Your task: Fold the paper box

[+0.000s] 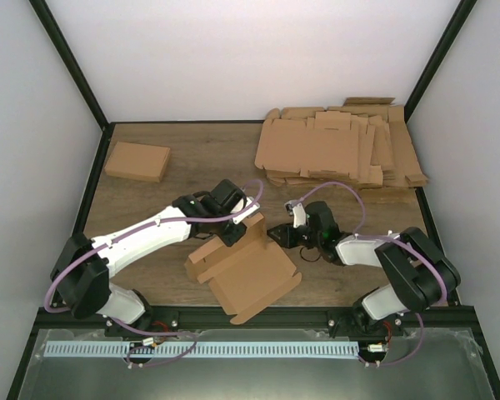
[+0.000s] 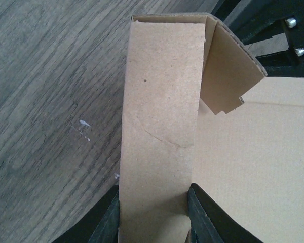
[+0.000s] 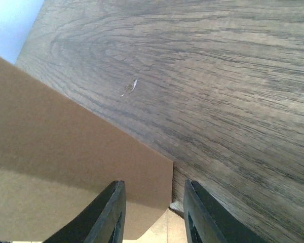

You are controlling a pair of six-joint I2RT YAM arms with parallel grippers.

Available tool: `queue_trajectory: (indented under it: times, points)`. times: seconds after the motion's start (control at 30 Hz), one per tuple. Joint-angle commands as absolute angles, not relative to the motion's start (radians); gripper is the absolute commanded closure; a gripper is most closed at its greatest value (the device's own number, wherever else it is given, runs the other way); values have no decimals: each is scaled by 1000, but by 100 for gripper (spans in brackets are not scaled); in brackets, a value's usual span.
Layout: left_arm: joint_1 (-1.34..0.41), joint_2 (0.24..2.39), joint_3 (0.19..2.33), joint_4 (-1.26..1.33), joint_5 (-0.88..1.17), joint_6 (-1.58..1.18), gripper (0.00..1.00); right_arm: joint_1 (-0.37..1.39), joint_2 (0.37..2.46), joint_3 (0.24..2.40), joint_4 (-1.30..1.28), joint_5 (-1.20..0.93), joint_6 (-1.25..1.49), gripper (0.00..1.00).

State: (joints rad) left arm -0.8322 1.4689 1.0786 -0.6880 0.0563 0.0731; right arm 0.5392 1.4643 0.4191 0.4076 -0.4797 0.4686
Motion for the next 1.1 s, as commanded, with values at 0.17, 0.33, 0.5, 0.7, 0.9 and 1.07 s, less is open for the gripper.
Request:
queue_trajectory:
  times: [0.17, 0.33, 0.5, 0.7, 0.9, 1.07]
  points:
    - [-840, 1465, 1101, -697, 88, 98, 67, 560, 1443, 411, 533, -592, 300, 62]
    - [-841, 1466, 1107, -700, 120, 105, 67, 561, 1439, 418, 538, -622, 228, 60]
    - [-841, 1477, 1119, -716, 124, 111, 67, 583, 1408, 404, 547, -637, 178, 59]
    - [-840, 1491, 1135, -732, 133, 126, 67, 646, 1421, 421, 538, -612, 125, 58]
    - [-839, 1494, 1137, -735, 144, 126, 67, 650, 1446, 444, 517, -574, 129, 62]
    - [-840, 1498, 1135, -735, 188, 124, 67, 650, 1452, 462, 505, -506, 157, 67]
